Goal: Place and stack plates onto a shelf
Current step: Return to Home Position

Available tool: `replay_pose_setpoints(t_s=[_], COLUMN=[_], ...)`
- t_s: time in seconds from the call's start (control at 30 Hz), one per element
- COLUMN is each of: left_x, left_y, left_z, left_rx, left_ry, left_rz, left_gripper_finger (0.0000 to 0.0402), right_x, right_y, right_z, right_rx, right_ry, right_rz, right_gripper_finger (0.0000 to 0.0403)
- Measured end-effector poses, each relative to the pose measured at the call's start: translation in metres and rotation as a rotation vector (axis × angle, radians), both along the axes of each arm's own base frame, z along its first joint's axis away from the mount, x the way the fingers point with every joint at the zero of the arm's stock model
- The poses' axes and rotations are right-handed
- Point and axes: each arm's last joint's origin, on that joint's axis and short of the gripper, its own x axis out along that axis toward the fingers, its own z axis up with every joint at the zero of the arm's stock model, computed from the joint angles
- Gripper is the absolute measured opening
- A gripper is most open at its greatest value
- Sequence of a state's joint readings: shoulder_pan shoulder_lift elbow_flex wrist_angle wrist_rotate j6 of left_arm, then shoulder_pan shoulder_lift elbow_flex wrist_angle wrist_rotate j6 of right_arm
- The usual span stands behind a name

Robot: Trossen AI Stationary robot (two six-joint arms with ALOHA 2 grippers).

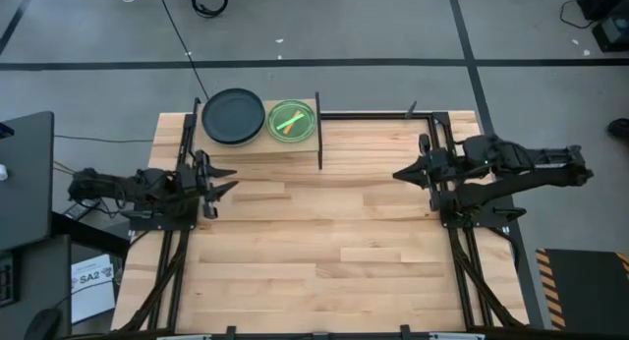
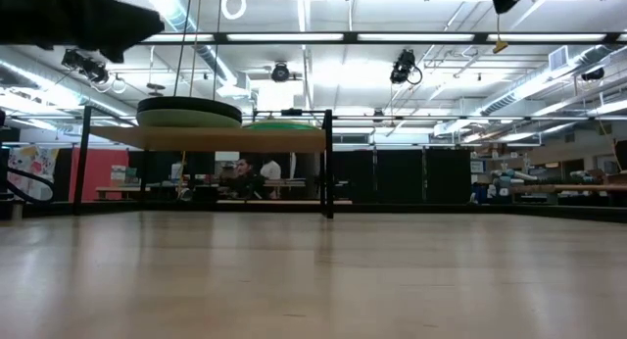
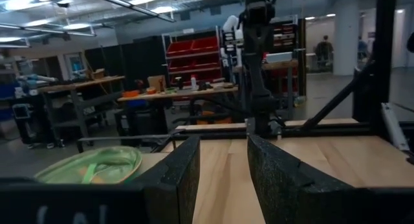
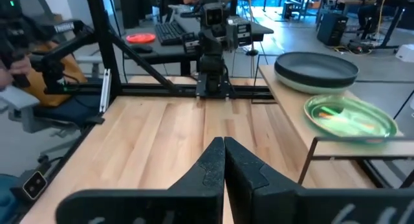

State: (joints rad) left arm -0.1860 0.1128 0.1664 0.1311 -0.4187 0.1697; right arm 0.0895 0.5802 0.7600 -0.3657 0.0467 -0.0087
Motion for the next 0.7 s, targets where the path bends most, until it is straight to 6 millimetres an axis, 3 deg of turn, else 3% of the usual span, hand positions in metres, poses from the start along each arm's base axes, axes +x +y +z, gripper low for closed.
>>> replay_pose_setpoints(t_s=[0.23, 0.7], left_x=[0.000, -0.001], left_y=[0.001, 0.016], left_z=[-0.022, -0.031], left_rx=[0.029, 0.042], left_ry=[-0.039, -0.015], left_rz=[0.042, 0.142], left_gripper_finger=[0.0137, 0.0137], right_x=[-0.014, -0.036], right_y=[-0.001, -0.003], right_z=[-0.019, -0.063], right_rx=[0.046, 0.108], right_ry=[-0.037, -0.066], right_rz=[-0.008, 0.007], right_gripper_finger=[0.0010, 0.0010])
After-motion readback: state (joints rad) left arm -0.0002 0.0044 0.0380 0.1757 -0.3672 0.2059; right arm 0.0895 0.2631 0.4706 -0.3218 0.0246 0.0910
